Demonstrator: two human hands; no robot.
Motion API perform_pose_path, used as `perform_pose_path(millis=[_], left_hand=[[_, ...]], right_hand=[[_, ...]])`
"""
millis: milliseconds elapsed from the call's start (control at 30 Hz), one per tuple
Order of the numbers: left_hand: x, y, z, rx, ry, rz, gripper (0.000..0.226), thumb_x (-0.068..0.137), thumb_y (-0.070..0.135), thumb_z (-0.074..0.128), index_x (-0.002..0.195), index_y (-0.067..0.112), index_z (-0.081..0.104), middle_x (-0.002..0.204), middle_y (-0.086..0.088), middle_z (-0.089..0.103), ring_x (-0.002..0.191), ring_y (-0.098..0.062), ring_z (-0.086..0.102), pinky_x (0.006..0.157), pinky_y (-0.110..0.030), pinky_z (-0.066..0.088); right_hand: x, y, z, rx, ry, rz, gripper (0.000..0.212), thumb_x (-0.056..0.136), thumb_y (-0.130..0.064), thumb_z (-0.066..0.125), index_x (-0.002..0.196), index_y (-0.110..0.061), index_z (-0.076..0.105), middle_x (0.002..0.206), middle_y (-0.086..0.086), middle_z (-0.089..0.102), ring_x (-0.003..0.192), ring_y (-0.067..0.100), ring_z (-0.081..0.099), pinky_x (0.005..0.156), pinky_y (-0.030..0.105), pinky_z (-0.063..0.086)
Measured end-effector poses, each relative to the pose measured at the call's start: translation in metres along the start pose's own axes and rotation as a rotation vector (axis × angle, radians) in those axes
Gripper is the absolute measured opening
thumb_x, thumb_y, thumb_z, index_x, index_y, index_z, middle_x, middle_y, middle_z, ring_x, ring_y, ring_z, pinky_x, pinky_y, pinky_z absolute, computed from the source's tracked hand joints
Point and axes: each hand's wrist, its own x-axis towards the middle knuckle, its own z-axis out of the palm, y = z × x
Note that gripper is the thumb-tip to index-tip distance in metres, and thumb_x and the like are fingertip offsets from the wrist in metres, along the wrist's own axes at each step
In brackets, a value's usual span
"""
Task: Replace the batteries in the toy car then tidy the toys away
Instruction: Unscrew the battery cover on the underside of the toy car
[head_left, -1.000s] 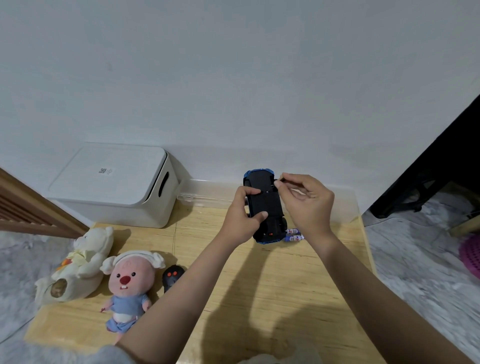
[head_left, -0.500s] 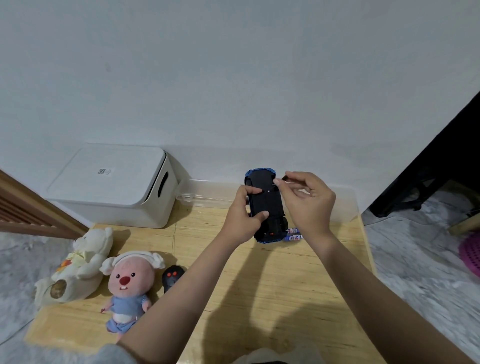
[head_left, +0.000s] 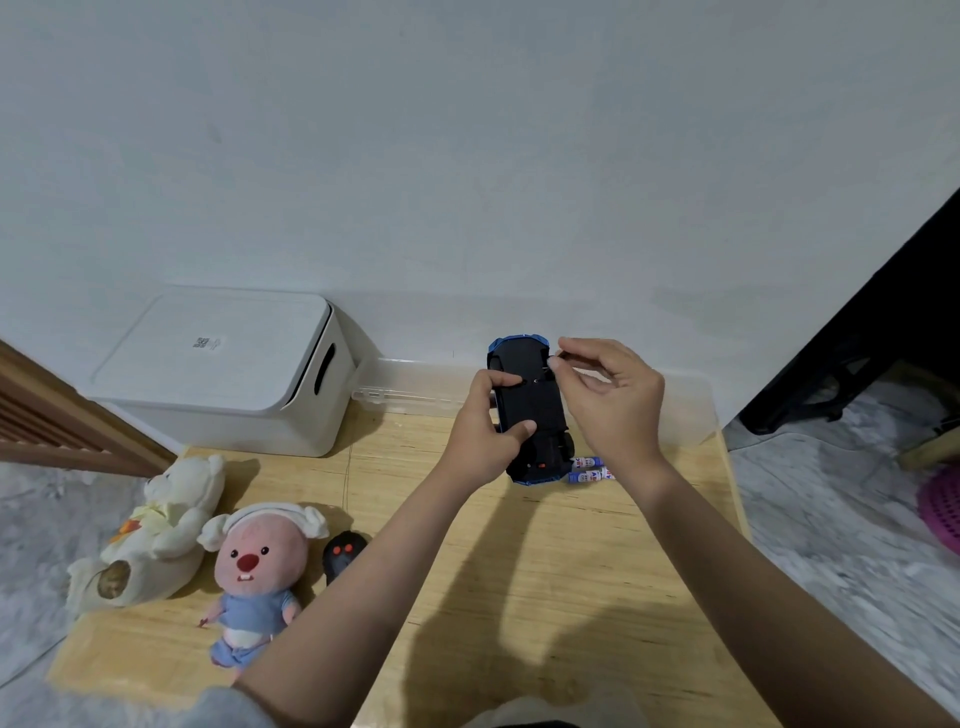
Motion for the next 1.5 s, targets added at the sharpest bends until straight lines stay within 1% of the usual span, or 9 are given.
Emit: perform_pose_path(millis=[133, 333, 600, 733, 867, 967, 1200, 1333, 1500], left_hand=[[0.000, -0.001, 0.001, 0.004, 0.004, 0.001, 0.042, 0.084, -0.001, 0.064, 0.113, 0.022, 0.044, 0.114, -0.006, 0.053, 0.106, -0.013, 0.052, 0.081, -0.038, 0.058], [0.002, -0.002, -0.001, -0.003, 0.008, -0.010, 0.043, 0.084, -0.001, 0.064, 0.110, 0.026, 0.044, 0.113, -0.009, 0.053, 0.108, -0.021, 0.055, 0.079, -0.040, 0.058], [0.001, 0.000, -0.003, 0.012, 0.011, -0.001, 0.041, 0.084, -0.002, 0.063, 0.111, 0.023, 0.044, 0.116, -0.012, 0.053, 0.092, -0.003, 0.055, 0.069, -0.026, 0.058], [0.000, 0.000, -0.004, 0.015, 0.012, 0.000, 0.041, 0.085, -0.002, 0.063, 0.113, 0.021, 0.044, 0.115, -0.012, 0.053, 0.091, -0.002, 0.055, 0.068, -0.023, 0.057], [-0.001, -0.001, -0.005, 0.021, 0.019, -0.011, 0.042, 0.085, -0.001, 0.063, 0.113, 0.022, 0.044, 0.114, -0.012, 0.053, 0.090, -0.004, 0.056, 0.073, -0.032, 0.059], [-0.001, -0.001, -0.006, 0.013, 0.024, -0.008, 0.042, 0.085, -0.002, 0.063, 0.113, 0.022, 0.044, 0.113, -0.013, 0.052, 0.091, -0.005, 0.056, 0.072, -0.030, 0.059], [-0.003, -0.005, -0.007, -0.008, 0.030, -0.030, 0.042, 0.084, -0.001, 0.064, 0.116, 0.018, 0.044, 0.112, -0.012, 0.053, 0.095, -0.004, 0.054, 0.066, -0.025, 0.058], [-0.006, -0.012, -0.007, -0.022, 0.041, -0.054, 0.043, 0.083, -0.001, 0.065, 0.113, 0.020, 0.045, 0.110, -0.008, 0.054, 0.102, -0.015, 0.053, 0.071, -0.031, 0.058], [-0.012, -0.019, -0.007, -0.050, 0.042, -0.087, 0.043, 0.082, -0.001, 0.066, 0.112, 0.022, 0.045, 0.116, -0.006, 0.053, 0.103, -0.014, 0.052, 0.071, -0.031, 0.057]], right_hand=[[0.003, 0.000, 0.001, -0.056, 0.047, -0.040, 0.016, 0.077, -0.002, 0.075, 0.089, -0.013, 0.074, 0.085, 0.006, 0.062, 0.072, 0.000, 0.062, 0.058, 0.011, 0.050], [0.004, 0.003, 0.000, -0.049, 0.052, 0.016, 0.020, 0.079, 0.003, 0.069, 0.091, -0.013, 0.071, 0.086, 0.004, 0.068, 0.078, 0.005, 0.065, 0.065, 0.015, 0.054], [0.003, -0.002, 0.001, -0.078, 0.018, -0.044, 0.015, 0.075, -0.005, 0.077, 0.088, -0.009, 0.074, 0.085, 0.008, 0.068, 0.073, 0.004, 0.065, 0.064, 0.003, 0.044], [0.002, -0.001, 0.003, -0.055, 0.028, -0.018, 0.016, 0.078, -0.002, 0.073, 0.087, -0.014, 0.072, 0.082, 0.002, 0.068, 0.073, 0.007, 0.065, 0.063, 0.007, 0.047], [0.001, 0.000, 0.002, -0.029, 0.005, 0.055, 0.018, 0.079, -0.001, 0.070, 0.087, -0.017, 0.070, 0.083, -0.002, 0.070, 0.077, 0.007, 0.066, 0.063, 0.014, 0.052], [0.001, 0.001, 0.002, -0.052, -0.003, 0.037, 0.020, 0.079, 0.001, 0.069, 0.087, -0.018, 0.070, 0.086, -0.001, 0.070, 0.080, 0.008, 0.067, 0.066, 0.017, 0.054], [-0.003, 0.004, 0.000, -0.060, 0.010, 0.085, 0.014, 0.078, -0.006, 0.074, 0.086, -0.017, 0.068, 0.082, 0.001, 0.070, 0.075, 0.008, 0.067, 0.063, 0.013, 0.052], [-0.007, 0.010, -0.004, -0.049, 0.031, 0.158, 0.012, 0.078, -0.005, 0.073, 0.083, -0.014, 0.067, 0.079, -0.002, 0.070, 0.072, 0.009, 0.067, 0.062, 0.008, 0.047], [-0.012, 0.020, -0.008, -0.010, 0.056, 0.258, 0.013, 0.077, -0.005, 0.075, 0.082, -0.014, 0.067, 0.081, 0.002, 0.071, 0.075, 0.013, 0.069, 0.072, 0.024, 0.055]])
